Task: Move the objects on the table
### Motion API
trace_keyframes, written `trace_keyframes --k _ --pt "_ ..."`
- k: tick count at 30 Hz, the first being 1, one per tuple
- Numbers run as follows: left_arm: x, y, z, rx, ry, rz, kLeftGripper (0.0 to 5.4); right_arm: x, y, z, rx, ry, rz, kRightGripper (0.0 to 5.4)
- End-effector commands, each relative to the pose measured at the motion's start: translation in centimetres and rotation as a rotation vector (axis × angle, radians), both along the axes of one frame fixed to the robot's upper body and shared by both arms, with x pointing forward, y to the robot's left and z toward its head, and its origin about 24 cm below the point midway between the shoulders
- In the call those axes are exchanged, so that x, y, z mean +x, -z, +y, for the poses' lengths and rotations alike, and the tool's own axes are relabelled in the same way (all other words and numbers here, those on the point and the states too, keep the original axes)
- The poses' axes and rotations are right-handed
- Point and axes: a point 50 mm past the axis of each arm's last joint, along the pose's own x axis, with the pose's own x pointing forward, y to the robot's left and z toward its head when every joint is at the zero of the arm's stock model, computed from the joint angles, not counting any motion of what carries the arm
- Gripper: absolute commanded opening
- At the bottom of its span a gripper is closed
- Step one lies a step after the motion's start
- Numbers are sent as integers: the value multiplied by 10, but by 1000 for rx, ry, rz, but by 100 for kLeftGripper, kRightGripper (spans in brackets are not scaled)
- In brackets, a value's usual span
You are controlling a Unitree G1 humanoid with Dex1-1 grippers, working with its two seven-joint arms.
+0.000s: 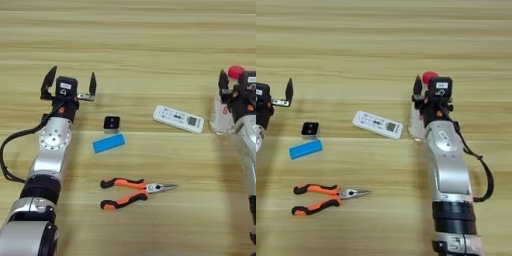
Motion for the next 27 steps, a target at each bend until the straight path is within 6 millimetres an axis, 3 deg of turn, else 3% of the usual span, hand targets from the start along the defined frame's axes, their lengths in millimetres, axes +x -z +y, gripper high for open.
trace_keyframes --k 1,15,22,27 --pt "2 -3 1 5 -2 -12 540 -10 -15 4 48 -90 -124 211" --pt "2 -3 1 6 -2 -11 540 -49 -36 40 66 -611 -325 208" --pt "2 -3 1 6 0 -10 540 -69 -27 66 58 -924 -290 205" --pt "3 -3 0 6 1 -10 540 -76 -14 79 -4 -1005 -283 201"
